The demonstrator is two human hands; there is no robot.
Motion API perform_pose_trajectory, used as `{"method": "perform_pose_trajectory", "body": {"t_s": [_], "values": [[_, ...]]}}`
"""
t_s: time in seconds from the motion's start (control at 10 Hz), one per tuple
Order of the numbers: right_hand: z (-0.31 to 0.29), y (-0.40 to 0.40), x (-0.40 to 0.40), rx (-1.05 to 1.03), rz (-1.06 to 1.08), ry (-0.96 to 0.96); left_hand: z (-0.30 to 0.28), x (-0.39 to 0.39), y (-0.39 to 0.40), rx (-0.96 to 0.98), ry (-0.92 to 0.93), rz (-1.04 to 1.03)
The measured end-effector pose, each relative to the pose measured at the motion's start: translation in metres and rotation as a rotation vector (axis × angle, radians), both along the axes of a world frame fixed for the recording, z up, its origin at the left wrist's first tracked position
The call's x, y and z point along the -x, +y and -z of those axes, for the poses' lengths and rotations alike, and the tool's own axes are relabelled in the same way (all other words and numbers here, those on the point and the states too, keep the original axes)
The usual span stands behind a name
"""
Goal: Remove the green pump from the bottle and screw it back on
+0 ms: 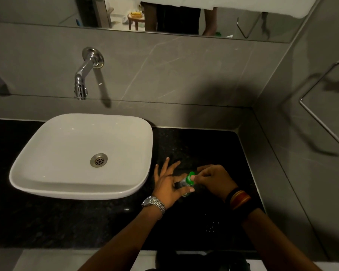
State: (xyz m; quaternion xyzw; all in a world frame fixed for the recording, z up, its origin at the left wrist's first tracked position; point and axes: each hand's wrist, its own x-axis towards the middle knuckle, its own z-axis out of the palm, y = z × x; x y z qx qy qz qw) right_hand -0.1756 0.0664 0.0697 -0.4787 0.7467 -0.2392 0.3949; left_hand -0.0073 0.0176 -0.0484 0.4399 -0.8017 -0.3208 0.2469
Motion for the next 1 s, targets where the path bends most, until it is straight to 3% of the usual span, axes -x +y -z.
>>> {"method": "perform_pose_trajectory", "body": {"t_s": [0.2, 0.8, 0.9, 1.0], "values": [[0.005, 0.003, -0.008, 0.006, 0.121, -0.06, -0.002, 0.0, -0.003, -0.021, -0.021, 0.02], [0.001, 0.002, -0.001, -0.054, 0.053, -0.079, -0.015, -0.002, 0.001, -0.022, -0.091, 0.034], [-0.012, 0.006, 0.011, 0.026, 0.045, -0.179, -0.025, -0.006, -0.009, -0.035, -0.17, 0.056], [-0.041, 0.012, 0.031, 0.264, 0.157, -0.225, -0.047, -0.024, -0.022, -0.17, -0.174, 0.102]]}}
